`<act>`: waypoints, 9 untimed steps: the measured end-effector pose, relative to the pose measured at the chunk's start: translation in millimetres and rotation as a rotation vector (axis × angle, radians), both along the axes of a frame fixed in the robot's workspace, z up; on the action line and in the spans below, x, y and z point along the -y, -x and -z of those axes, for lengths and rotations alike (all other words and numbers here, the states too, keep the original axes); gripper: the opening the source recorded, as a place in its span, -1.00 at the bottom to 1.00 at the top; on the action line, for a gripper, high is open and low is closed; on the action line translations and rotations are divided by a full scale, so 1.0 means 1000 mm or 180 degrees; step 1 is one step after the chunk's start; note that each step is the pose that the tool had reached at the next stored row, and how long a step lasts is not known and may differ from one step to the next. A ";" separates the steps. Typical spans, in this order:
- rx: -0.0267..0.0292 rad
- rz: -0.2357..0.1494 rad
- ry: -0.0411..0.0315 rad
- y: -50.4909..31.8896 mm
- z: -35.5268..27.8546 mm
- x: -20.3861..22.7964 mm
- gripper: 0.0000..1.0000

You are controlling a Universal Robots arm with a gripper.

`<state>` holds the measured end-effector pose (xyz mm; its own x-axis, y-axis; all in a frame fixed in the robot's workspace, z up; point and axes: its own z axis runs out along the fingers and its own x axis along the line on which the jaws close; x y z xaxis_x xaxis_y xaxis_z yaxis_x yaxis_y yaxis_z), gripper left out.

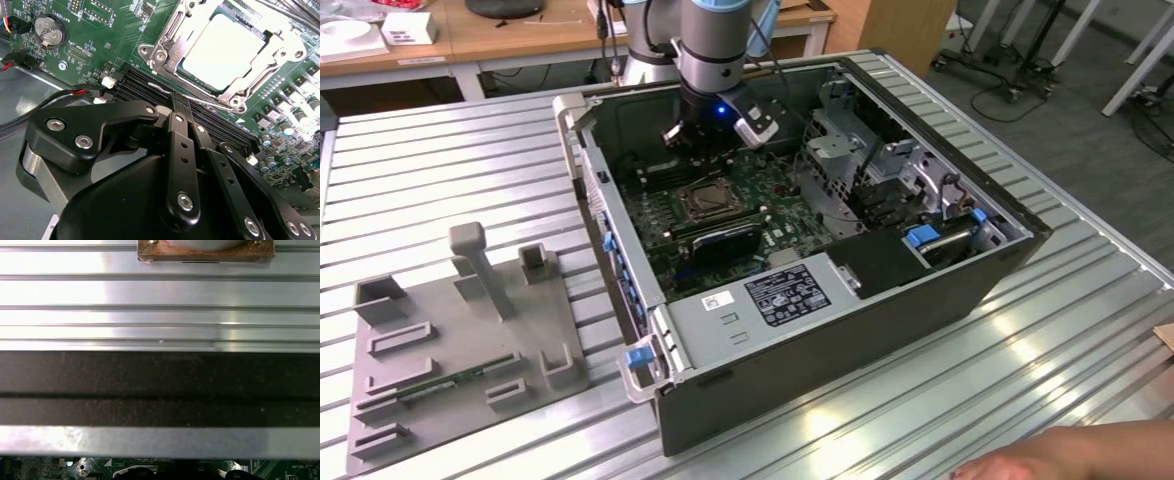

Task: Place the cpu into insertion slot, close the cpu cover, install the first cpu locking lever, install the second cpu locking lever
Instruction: 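Install the first cpu locking lever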

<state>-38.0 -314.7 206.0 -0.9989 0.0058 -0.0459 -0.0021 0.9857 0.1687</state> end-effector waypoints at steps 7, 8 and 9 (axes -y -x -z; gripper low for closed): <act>0.0000 0.0000 0.0000 -0.0013 0.0007 0.0000 -0.80; 0.0000 0.0000 0.0000 -0.0015 0.0008 0.0000 -0.80; 0.0000 0.0000 0.0000 -0.0017 0.0010 0.0000 -0.80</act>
<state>-36.3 -314.8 205.1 -0.9989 0.0057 -0.0459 -0.0021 0.9857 0.1687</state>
